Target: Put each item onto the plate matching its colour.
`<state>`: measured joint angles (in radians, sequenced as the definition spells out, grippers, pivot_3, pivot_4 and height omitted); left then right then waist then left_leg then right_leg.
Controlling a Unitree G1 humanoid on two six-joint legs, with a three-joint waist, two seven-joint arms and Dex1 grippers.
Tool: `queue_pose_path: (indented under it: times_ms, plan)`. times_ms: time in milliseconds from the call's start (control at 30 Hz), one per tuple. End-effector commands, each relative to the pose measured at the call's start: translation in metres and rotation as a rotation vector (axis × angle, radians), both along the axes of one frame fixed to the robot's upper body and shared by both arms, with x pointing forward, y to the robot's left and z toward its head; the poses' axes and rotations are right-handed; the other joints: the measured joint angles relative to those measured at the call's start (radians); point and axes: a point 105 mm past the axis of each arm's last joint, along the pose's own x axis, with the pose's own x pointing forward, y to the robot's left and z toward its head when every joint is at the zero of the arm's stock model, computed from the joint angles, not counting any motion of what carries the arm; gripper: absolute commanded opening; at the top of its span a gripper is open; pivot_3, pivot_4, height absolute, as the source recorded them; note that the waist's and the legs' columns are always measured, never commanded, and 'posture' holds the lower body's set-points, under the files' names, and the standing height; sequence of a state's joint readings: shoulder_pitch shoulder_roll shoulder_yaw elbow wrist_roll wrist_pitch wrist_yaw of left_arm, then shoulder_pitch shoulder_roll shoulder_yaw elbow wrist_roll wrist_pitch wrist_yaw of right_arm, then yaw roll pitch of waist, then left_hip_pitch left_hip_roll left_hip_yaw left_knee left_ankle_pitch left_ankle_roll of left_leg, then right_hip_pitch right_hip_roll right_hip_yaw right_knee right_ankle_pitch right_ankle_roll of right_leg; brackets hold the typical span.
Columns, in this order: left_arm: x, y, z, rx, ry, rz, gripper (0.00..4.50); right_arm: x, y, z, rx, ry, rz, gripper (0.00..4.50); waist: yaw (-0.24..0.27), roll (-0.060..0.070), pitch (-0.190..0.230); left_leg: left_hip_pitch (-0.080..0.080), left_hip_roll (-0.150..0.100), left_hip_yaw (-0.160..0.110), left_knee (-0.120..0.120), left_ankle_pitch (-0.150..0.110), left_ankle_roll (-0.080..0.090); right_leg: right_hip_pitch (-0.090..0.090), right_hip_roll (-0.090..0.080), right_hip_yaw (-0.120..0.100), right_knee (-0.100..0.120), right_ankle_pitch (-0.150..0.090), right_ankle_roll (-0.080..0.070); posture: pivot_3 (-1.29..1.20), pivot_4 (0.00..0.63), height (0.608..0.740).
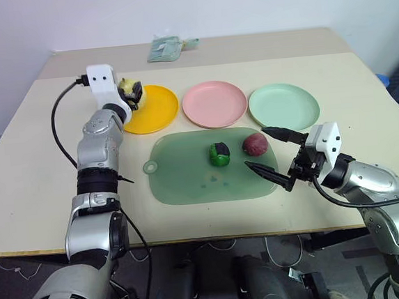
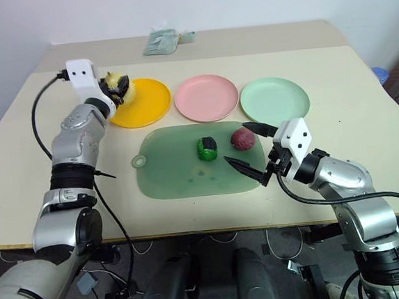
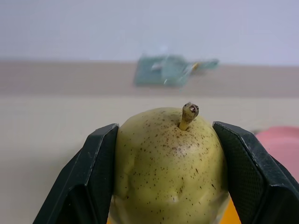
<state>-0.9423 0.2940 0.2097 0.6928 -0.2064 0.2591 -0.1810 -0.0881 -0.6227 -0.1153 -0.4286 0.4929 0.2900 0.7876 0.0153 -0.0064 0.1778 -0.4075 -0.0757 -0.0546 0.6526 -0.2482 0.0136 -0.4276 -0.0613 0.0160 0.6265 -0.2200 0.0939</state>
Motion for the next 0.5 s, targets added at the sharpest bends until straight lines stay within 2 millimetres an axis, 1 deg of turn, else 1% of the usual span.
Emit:
queue_pose_path:
  times_ms: [33, 133, 200, 267, 333, 400, 500]
  plan:
    - [0.006, -0.010, 0.022, -0.002, -0.074, -0.036, 4.46, -0.004, 0.001, 0.007, 0.005, -0.048, -0.001, 4.50, 0.000, 0.000, 0.000, 0.000, 0.000, 0.000, 0.000, 0.000, 0.000, 0.000, 0.000, 0.000, 0.000, 0.000, 0.000, 0.00, 0.150, 0.740]
    - [0.006, -0.013, 0.022, -0.001, -0.087, -0.050, 4.46, -0.005, 0.001, 0.007, 0.007, -0.050, -0.010, 4.50, -0.001, 0.000, 0.000, 0.000, 0.000, 0.000, 0.000, 0.000, 0.000, 0.000, 0.000, 0.000, 0.000, 0.000, 0.000, 0.00, 0.150, 0.740]
    - [0.000, -0.016, 0.024, -0.013, -0.112, -0.092, 4.46, -0.004, 0.002, 0.008, 0.012, -0.052, -0.016, 4.50, -0.002, 0.000, 0.000, 0.000, 0.000, 0.000, 0.000, 0.000, 0.000, 0.000, 0.000, 0.000, 0.000, 0.000, 0.000, 0.00, 0.150, 0.740]
    - [-0.010, -0.022, 0.029, -0.015, -0.158, -0.172, 4.46, -0.002, 0.006, 0.009, 0.018, -0.058, -0.025, 4.50, -0.005, 0.000, 0.000, 0.000, 0.000, 0.000, -0.001, 0.000, 0.000, -0.001, 0.000, 0.001, 0.001, 0.000, 0.000, 0.00, 0.150, 0.740]
    - [-0.025, -0.026, 0.032, -0.038, -0.186, -0.251, 4.46, 0.000, 0.012, 0.009, 0.023, -0.063, -0.030, 4.50, -0.009, 0.000, 0.000, 0.000, 0.000, 0.000, -0.001, 0.000, 0.000, -0.002, 0.000, 0.002, 0.001, 0.000, 0.000, 0.00, 0.150, 0.740]
    - [-0.044, -0.031, 0.031, -0.038, -0.200, -0.355, 4.46, 0.003, 0.018, 0.009, 0.035, -0.066, -0.034, 4.50, -0.011, 0.000, 0.000, 0.000, 0.000, 0.000, -0.002, 0.000, -0.001, -0.002, 0.000, 0.002, 0.002, 0.000, 0.000, 0.00, 0.150, 0.740]
    - [-0.075, -0.038, 0.017, 0.023, -0.172, -0.508, 4.46, 0.007, 0.027, 0.007, 0.042, -0.059, -0.029, 4.50, -0.011, 0.000, 0.000, 0.000, 0.000, 0.000, -0.002, 0.000, -0.001, -0.003, 0.000, 0.003, 0.002, 0.000, 0.000, 0.00, 0.150, 0.740]
